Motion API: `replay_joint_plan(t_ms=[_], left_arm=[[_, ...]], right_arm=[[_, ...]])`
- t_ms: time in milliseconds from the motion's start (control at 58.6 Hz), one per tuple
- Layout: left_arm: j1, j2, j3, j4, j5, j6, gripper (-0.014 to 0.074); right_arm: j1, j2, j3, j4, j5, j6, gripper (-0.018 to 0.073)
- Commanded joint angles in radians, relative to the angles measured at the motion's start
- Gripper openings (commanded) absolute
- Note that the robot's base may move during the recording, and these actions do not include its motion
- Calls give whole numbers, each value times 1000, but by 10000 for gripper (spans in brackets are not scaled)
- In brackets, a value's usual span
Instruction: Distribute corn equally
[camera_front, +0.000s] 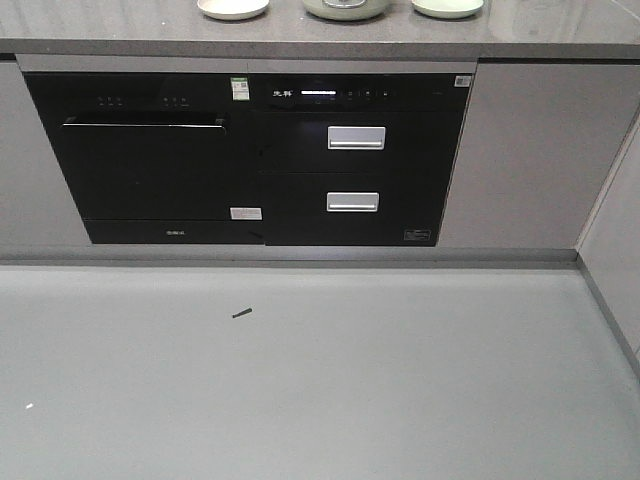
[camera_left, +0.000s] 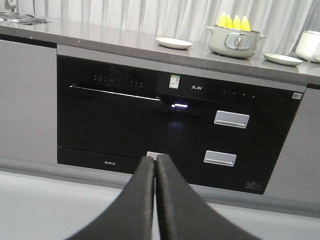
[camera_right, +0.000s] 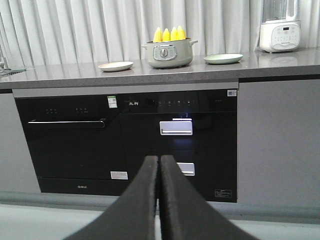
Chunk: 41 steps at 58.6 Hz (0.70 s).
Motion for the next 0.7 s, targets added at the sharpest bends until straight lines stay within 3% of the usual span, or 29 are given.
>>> replay_joint_plan(t_ms=[0,682], left_arm=[[1,-16,12,-1,-78,-2,-7],[1,-16,12,-1,-78,-2,-7]], right_arm=[[-6,-6,11,-9,-74,-6,-6],[-6,-6,11,-9,-73,-6,-6]])
